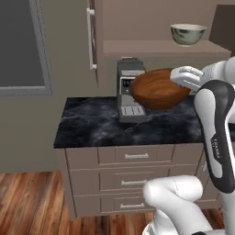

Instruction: Pick up the bowls from the cabinet and place each bowl in front of a stool on the dining counter.

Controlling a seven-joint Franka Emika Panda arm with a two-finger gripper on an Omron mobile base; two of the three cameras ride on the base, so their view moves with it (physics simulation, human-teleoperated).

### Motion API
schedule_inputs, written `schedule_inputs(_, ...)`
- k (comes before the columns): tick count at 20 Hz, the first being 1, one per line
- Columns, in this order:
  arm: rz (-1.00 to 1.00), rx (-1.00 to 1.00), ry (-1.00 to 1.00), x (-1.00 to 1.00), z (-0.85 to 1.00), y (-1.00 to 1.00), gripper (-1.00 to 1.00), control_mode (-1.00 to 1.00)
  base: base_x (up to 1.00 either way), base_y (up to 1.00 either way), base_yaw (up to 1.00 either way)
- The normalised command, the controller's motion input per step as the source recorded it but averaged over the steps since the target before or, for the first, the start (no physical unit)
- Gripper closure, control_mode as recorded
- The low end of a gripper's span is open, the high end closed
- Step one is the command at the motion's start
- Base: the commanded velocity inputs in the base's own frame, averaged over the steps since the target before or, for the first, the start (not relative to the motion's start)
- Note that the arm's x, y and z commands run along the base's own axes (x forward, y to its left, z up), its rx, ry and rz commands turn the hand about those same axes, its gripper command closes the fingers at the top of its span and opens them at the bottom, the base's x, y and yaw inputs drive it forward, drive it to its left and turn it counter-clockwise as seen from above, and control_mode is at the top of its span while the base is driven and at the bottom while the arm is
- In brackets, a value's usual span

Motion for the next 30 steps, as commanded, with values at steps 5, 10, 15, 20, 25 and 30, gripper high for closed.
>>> schedule_inputs(5,0.0,0.0,0.0,0.0,0.0,0.0,1.0,1.0,-0.4,0.37,0.34)
schedule_inputs(10,0.0,0.0,0.0,0.0,0.0,0.0,1.0,1.0,-0.31,0.58,0.38)
schedule_inputs(15,0.0,0.0,0.0,0.0,0.0,0.0,1.0,1.0,-0.14,0.69,0.35)
schedule_inputs(20,0.0,0.0,0.0,0.0,0.0,0.0,1.0,1.0,-0.18,0.79,0.32)
schedule_inputs(25,0.0,0.0,0.0,0.0,0.0,0.0,1.0,1.0,-0.36,0.79,0.32)
schedule_inputs(30,0.0,0.0,0.0,0.0,0.0,0.0,1.0,1.0,-0.41,0.88,0.29)
